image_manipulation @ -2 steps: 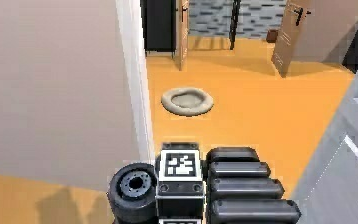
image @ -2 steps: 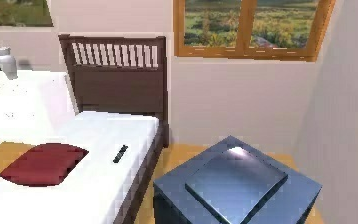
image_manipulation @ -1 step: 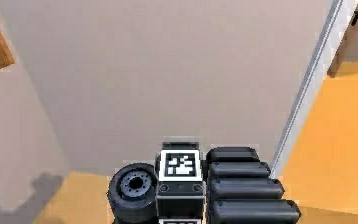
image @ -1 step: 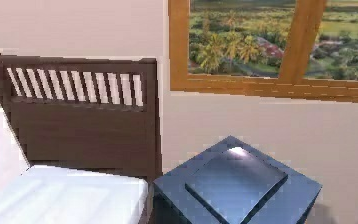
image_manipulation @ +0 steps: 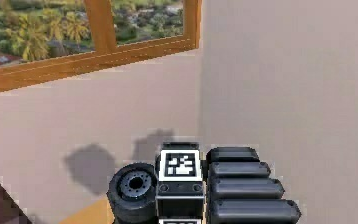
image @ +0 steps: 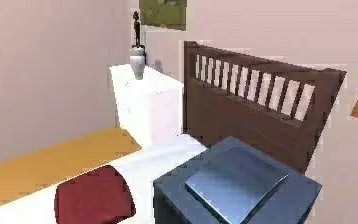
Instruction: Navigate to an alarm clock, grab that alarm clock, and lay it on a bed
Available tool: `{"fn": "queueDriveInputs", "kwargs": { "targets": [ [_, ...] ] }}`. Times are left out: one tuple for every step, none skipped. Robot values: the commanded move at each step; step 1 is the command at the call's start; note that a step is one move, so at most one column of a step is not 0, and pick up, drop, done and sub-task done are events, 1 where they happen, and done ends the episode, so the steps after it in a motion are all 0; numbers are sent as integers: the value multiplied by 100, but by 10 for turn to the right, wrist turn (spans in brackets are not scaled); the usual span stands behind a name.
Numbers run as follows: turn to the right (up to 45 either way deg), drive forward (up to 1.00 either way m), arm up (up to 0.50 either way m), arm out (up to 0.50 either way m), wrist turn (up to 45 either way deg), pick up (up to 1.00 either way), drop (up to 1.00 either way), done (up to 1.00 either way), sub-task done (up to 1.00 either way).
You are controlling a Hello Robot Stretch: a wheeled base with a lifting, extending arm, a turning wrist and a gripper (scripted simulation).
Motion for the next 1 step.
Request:
{"fn": "queueDriveInputs", "kwargs": {
  "targets": [
    [-450, 0, 0, 0, 0, 0, 0, 0, 0]
  ]
}}
